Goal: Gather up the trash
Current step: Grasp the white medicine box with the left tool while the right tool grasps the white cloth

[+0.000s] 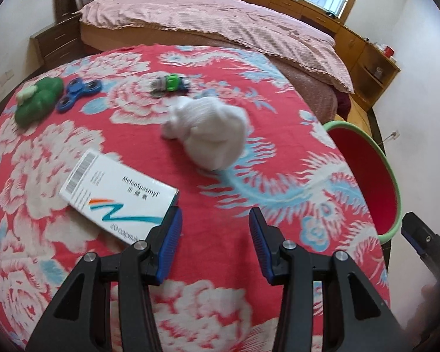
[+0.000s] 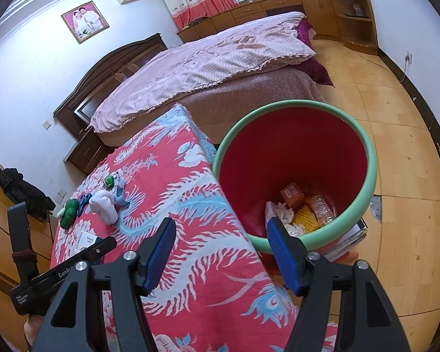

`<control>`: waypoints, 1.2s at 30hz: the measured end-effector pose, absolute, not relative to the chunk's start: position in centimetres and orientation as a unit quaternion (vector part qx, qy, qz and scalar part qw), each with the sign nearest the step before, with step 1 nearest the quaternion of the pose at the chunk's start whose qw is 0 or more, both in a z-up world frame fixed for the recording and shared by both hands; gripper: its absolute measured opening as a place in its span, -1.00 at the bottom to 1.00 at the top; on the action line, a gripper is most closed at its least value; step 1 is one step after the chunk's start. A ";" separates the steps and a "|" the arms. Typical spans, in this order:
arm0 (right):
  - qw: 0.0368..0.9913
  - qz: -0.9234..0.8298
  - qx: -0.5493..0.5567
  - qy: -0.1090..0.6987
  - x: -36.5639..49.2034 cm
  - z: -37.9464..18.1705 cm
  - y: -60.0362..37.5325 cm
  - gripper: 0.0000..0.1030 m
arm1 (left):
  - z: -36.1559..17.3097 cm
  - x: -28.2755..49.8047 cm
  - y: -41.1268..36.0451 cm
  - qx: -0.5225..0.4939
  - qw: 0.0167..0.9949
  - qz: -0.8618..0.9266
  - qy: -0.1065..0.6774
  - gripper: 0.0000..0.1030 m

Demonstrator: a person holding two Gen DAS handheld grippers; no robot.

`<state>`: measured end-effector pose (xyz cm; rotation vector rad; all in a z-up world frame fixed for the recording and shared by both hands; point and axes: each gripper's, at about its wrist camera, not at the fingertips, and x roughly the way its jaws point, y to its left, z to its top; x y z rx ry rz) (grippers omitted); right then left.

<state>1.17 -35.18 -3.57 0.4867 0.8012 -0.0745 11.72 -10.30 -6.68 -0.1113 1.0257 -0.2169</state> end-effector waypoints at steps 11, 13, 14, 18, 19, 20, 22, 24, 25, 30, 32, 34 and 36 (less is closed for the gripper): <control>0.890 -0.010 0.220 0.400 2.4 -4.0 -32.5 0.31 | -6.5 10.5 -4.9 -0.069 0.871 -0.049 0.483 -0.08; 0.889 -0.005 0.217 0.404 2.8 -4.2 -31.8 0.31 | -6.3 10.2 -3.9 -0.073 0.874 -0.033 0.479 -0.08; 0.888 -0.001 0.215 0.405 3.0 -4.2 -31.5 0.31 | -6.2 10.1 -3.6 -0.073 0.875 -0.029 0.478 -0.08; 0.888 0.009 0.207 0.410 3.4 -4.2 -30.5 0.31 | -5.7 9.9 -2.3 -0.075 0.879 -0.016 0.470 -0.08; 0.888 0.012 0.205 0.411 3.6 -4.2 -30.1 0.31 | -5.5 9.8 -2.0 -0.077 0.880 -0.014 0.468 -0.08; 0.888 0.014 0.203 0.411 3.6 -4.3 -30.0 0.31 | -5.4 9.7 -1.8 -0.078 0.881 -0.012 0.466 -0.08; 0.888 0.020 0.200 0.414 4.0 -4.2 -29.5 0.31 | -5.2 9.6 -1.3 -0.080 0.883 -0.007 0.462 -0.08; 0.888 0.025 0.196 0.416 4.4 -4.3 -28.9 0.31 | -5.1 9.8 -0.9 -0.077 0.884 0.001 0.460 -0.08; 0.888 0.028 0.194 0.417 4.6 -4.2 -28.7 0.31 | -5.2 10.1 -0.8 -0.075 0.884 0.006 0.462 -0.08; 0.890 0.042 0.176 0.419 5.7 -4.0 -27.3 0.31 | -5.9 12.0 0.1 -0.089 0.880 0.021 0.467 -0.08; 0.890 0.045 0.171 0.420 6.2 -4.0 -26.8 0.31 | -6.1 12.8 0.3 -0.093 0.876 0.024 0.472 -0.08; 0.889 0.049 0.167 0.422 6.9 -4.0 -26.2 0.31 | -6.1 13.5 0.3 -0.096 0.876 0.021 0.472 0.01; 0.889 0.055 0.161 0.425 7.6 -4.0 -25.5 0.31 | -6.3 14.0 0.1 -0.090 0.876 0.020 0.473 0.05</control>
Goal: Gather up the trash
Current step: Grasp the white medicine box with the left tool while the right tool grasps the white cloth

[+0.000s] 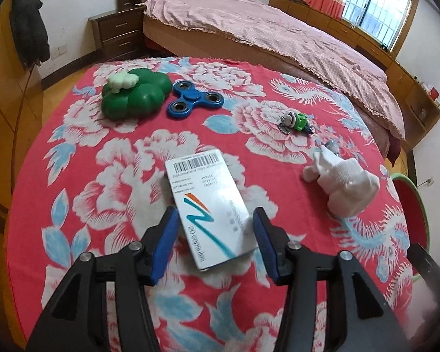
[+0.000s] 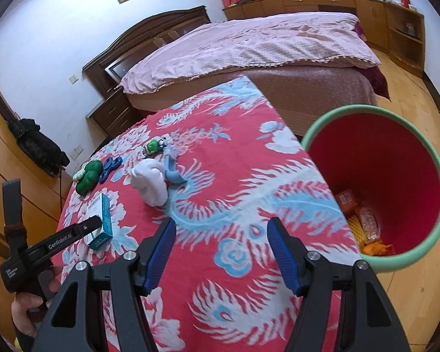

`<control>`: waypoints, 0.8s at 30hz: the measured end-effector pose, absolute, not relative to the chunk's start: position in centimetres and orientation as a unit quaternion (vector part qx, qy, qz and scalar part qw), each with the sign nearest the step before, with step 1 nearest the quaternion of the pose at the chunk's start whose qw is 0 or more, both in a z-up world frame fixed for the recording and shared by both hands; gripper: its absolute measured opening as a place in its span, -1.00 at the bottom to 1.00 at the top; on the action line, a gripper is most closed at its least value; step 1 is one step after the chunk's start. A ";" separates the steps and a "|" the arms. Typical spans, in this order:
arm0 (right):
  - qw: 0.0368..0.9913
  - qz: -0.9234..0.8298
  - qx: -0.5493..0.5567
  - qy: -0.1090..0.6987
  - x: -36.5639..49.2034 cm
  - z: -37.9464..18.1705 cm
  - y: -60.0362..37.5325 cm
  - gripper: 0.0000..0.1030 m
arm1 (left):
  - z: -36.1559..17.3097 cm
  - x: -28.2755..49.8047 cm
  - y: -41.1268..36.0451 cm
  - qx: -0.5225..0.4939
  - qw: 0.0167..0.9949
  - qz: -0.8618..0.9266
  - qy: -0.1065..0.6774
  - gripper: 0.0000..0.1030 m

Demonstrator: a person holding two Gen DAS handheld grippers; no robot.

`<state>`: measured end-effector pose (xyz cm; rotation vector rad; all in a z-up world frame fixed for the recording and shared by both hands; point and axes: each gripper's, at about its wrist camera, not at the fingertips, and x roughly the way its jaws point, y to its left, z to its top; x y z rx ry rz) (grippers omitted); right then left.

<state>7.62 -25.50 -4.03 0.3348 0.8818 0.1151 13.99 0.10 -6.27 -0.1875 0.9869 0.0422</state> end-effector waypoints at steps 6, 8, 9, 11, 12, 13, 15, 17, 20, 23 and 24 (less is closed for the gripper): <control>0.886 0.081 0.145 0.432 9.6 -4.4 -23.3 0.31 | -7.1 14.8 -0.1 -0.085 0.875 0.019 0.476 0.05; 0.883 0.090 0.142 0.437 10.5 -4.8 -22.5 0.31 | -7.3 14.9 -0.1 -0.082 0.876 0.014 0.476 0.05; 0.882 0.094 0.141 0.439 10.8 -5.0 -22.2 0.31 | -7.5 15.0 0.0 -0.083 0.875 0.012 0.476 0.05; 0.881 0.101 0.138 0.440 11.5 -5.2 -21.6 0.31 | -7.6 15.2 0.0 -0.083 0.876 0.011 0.475 0.05; 0.881 0.104 0.136 0.441 11.9 -5.3 -21.2 0.31 | -7.6 15.3 0.0 -0.081 0.877 0.011 0.474 0.05; 0.881 0.106 0.134 0.442 12.2 -5.3 -20.8 0.31 | -7.6 15.4 -0.1 -0.077 0.878 0.011 0.473 0.05; 0.878 0.113 0.132 0.445 12.8 -5.5 -20.2 0.31 | -7.7 15.7 -0.4 -0.064 0.879 0.012 0.472 0.05; 0.877 0.118 0.128 0.448 13.5 -5.6 -19.5 0.31 | -7.7 15.9 -0.5 -0.055 0.880 0.013 0.472 0.05; 0.876 0.127 0.120 0.449 14.1 -5.8 -18.5 0.16 | -7.8 16.0 -0.6 -0.044 0.881 0.013 0.470 0.05; 0.873 0.134 0.118 0.453 14.7 -6.1 -18.0 -0.11 | -7.8 16.1 -0.4 -0.040 0.882 0.014 0.469 0.06; 0.872 0.135 0.119 0.454 14.8 -6.2 -17.8 -0.24 | -7.8 16.1 -0.3 -0.040 0.882 0.016 0.469 0.06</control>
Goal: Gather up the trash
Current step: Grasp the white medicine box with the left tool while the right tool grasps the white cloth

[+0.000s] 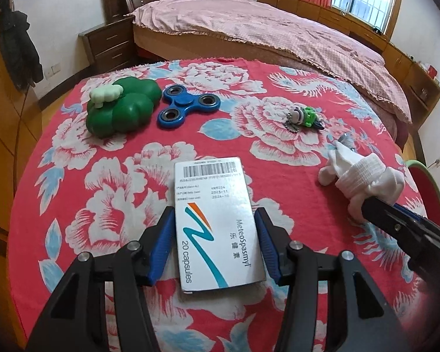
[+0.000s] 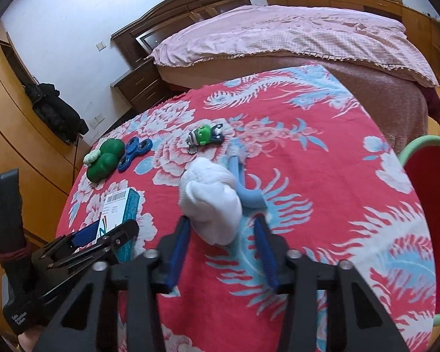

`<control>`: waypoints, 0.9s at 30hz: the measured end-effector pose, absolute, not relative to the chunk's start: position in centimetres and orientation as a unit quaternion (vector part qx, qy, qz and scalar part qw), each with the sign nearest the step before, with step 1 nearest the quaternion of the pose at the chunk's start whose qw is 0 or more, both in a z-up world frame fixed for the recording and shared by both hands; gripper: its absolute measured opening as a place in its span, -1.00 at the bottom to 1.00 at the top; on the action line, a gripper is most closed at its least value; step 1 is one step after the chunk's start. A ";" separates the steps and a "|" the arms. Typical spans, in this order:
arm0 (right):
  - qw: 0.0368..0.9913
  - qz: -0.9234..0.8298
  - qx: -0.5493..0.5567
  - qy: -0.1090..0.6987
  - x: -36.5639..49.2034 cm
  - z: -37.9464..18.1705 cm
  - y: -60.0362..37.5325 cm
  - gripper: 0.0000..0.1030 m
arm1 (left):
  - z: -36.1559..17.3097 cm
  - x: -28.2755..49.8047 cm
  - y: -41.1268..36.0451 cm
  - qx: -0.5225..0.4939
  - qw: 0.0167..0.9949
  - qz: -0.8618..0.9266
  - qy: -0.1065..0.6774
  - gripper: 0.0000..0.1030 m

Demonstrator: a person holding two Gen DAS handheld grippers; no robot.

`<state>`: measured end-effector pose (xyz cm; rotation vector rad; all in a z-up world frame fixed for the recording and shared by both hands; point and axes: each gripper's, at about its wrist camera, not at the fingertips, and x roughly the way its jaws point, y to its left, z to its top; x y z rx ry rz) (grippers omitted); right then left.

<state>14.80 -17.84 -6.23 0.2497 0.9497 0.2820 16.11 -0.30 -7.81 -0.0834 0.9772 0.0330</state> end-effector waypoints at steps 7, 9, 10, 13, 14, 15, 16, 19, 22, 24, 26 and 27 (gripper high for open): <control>0.877 0.147 0.121 0.442 14.4 -5.9 -17.7 -0.74 | -7.9 16.3 0.4 -0.037 0.881 0.027 0.471 0.07; 0.877 0.148 0.123 0.439 14.0 -5.7 -17.9 -0.75 | -7.9 16.3 0.5 -0.035 0.882 0.027 0.470 0.08; 0.878 0.150 0.125 0.436 13.8 -5.5 -18.0 -0.76 | -7.9 16.2 0.5 -0.035 0.882 0.026 0.469 0.08; 0.882 0.151 0.132 0.426 13.1 -4.9 -18.5 -0.76 | -7.9 16.1 0.5 -0.036 0.883 0.024 0.467 0.08; 0.884 0.151 0.135 0.422 12.8 -4.6 -18.7 -0.76 | -7.9 16.1 0.6 -0.037 0.883 0.024 0.467 0.08; 0.886 0.150 0.138 0.416 12.3 -4.2 -18.9 -0.76 | -7.9 16.1 0.7 -0.038 0.883 0.024 0.467 0.08; 0.888 0.148 0.140 0.413 12.1 -4.0 -19.1 -0.76 | -7.9 16.1 0.7 -0.043 0.883 0.025 0.466 0.08; 0.892 0.146 0.151 0.401 11.0 -3.2 -19.9 -0.76 | -7.8 16.0 1.2 -0.056 0.883 0.026 0.465 0.07; 0.895 0.140 0.158 0.392 10.0 -2.5 -20.6 -0.76 | -7.7 15.8 1.9 -0.079 0.886 0.023 0.457 0.00; 0.898 0.135 0.163 0.386 9.2 -2.1 -21.1 -0.76 | -7.6 15.5 2.2 -0.089 0.887 0.018 0.454 -0.01; 0.901 0.128 0.164 0.380 8.6 -1.8 -21.7 -0.76 | -7.5 15.2 2.3 -0.101 0.886 0.015 0.453 -0.01; 0.903 0.125 0.165 0.377 8.3 -1.6 -22.0 -0.76 | -7.4 15.0 2.3 -0.106 0.885 0.010 0.453 -0.01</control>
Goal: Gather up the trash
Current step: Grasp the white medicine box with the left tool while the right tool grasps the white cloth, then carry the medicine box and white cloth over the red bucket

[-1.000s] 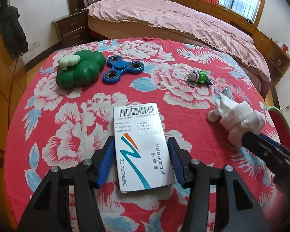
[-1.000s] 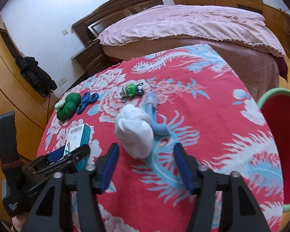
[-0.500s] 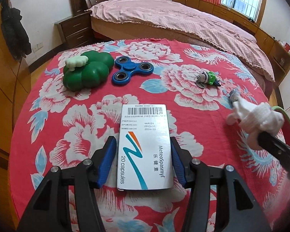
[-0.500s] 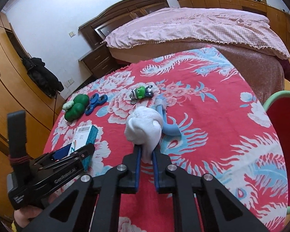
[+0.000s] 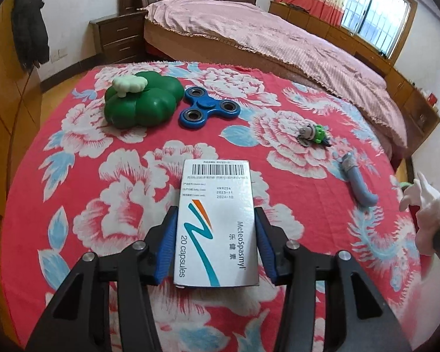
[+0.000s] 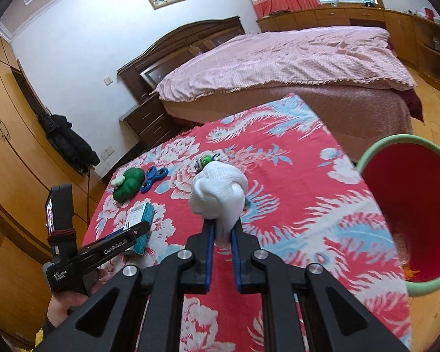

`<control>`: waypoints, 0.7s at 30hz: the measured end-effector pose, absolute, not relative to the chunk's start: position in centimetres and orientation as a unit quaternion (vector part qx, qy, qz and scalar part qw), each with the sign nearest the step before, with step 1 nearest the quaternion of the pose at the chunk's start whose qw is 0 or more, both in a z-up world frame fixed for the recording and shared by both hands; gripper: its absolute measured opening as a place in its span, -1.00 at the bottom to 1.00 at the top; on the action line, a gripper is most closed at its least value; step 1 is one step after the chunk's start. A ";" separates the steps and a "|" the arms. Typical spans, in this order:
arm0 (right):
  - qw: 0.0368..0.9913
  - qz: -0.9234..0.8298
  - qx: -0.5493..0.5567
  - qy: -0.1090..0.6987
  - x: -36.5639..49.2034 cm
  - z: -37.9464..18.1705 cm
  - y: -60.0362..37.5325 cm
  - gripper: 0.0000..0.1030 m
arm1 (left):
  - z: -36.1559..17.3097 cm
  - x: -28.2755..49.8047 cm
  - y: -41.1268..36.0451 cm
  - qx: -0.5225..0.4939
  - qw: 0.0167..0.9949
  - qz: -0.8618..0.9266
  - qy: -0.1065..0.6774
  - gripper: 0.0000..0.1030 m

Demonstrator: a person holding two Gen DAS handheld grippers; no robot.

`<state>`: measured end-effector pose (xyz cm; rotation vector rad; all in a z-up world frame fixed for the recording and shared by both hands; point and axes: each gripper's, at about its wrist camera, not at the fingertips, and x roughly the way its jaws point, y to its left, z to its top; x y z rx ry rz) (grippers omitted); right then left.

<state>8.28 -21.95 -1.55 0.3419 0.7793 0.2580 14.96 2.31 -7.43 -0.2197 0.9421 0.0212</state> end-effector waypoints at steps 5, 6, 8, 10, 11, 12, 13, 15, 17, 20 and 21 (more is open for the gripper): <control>0.909 0.111 0.174 0.363 6.6 -0.6 -23.2 -0.76 | -5.6 13.3 1.3 -0.099 0.894 -0.015 0.437 -0.02; 0.910 0.108 0.175 0.361 6.3 -0.5 -23.4 -0.76 | -5.0 12.8 0.8 -0.098 0.896 -0.026 0.433 -0.02; 0.911 0.102 0.180 0.357 5.7 -0.2 -24.0 -0.76 | -4.2 12.2 0.1 -0.095 0.898 -0.042 0.428 -0.02; 0.912 0.097 0.184 0.353 5.0 -0.1 -24.5 -0.76 | -3.2 11.5 -1.1 -0.088 0.901 -0.063 0.421 -0.01; 0.913 0.094 0.186 0.350 4.7 0.1 -24.7 -0.76 | -2.8 11.3 -1.5 -0.086 0.902 -0.071 0.418 -0.02; 0.915 0.089 0.188 0.346 4.2 0.3 -25.1 -0.76 | -2.4 11.0 -2.1 -0.083 0.902 -0.080 0.415 -0.02; 0.916 0.086 0.189 0.343 4.0 0.4 -25.3 -0.76 | -1.9 10.7 -2.9 -0.080 0.902 -0.093 0.413 -0.02; 0.919 0.079 0.190 0.336 3.3 0.7 -26.0 -0.76 | -1.3 10.4 -4.1 -0.078 0.900 -0.117 0.413 -0.02; 0.923 0.068 0.193 0.327 2.5 1.1 -26.9 -0.76 | -0.5 10.2 -5.5 -0.078 0.895 -0.145 0.415 -0.02; 0.926 0.054 0.200 0.315 1.7 1.6 -28.4 -0.76 | 0.5 10.1 -7.5 -0.074 0.891 -0.173 0.413 -0.02; 0.927 0.049 0.201 0.312 1.5 1.7 -28.8 -0.76 | 0.7 10.0 -8.1 -0.069 0.891 -0.178 0.412 -0.02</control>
